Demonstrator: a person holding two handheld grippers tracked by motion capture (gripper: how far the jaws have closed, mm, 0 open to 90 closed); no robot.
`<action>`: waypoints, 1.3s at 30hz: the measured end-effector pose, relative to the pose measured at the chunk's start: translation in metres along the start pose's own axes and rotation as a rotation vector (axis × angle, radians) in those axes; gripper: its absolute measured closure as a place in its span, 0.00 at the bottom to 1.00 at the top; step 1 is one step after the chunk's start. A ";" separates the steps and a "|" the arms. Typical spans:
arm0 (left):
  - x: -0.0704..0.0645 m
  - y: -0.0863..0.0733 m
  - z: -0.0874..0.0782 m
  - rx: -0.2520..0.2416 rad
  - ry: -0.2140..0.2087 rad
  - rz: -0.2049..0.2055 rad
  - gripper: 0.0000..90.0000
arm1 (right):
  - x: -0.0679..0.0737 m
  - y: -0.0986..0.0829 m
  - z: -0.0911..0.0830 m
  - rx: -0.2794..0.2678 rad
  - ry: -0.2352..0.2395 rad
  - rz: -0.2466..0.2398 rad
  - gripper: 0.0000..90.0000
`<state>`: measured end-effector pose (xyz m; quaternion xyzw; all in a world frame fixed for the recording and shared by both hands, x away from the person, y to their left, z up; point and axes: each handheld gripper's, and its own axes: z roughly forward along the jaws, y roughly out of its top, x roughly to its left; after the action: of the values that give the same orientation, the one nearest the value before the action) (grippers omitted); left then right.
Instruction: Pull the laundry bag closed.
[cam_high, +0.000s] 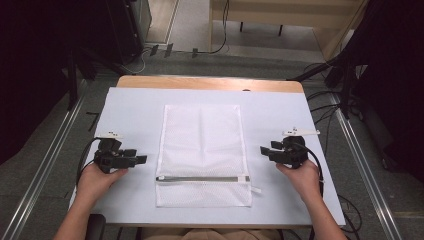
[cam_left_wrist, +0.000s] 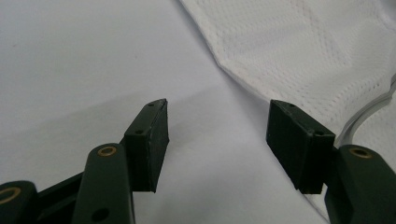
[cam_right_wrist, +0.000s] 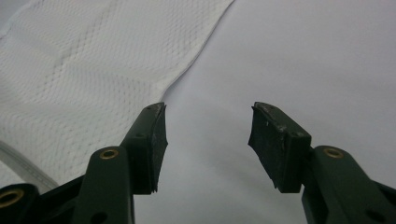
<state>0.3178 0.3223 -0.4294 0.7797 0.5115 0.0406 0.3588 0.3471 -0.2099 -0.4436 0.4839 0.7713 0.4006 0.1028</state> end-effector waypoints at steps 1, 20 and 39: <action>-0.001 0.001 -0.001 -0.005 -0.007 -0.003 0.44 | 0.000 -0.001 0.000 0.003 0.002 0.002 0.53; -0.012 -0.003 -0.006 -0.002 -0.038 0.034 0.48 | 0.029 0.003 -0.002 0.039 0.059 -0.058 0.58; -0.010 -0.004 -0.003 -0.017 -0.024 0.050 0.45 | 0.030 0.003 0.003 0.038 0.089 -0.068 0.58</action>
<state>0.3089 0.3162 -0.4262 0.7896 0.4871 0.0449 0.3704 0.3354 -0.1830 -0.4360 0.4412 0.7984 0.4032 0.0729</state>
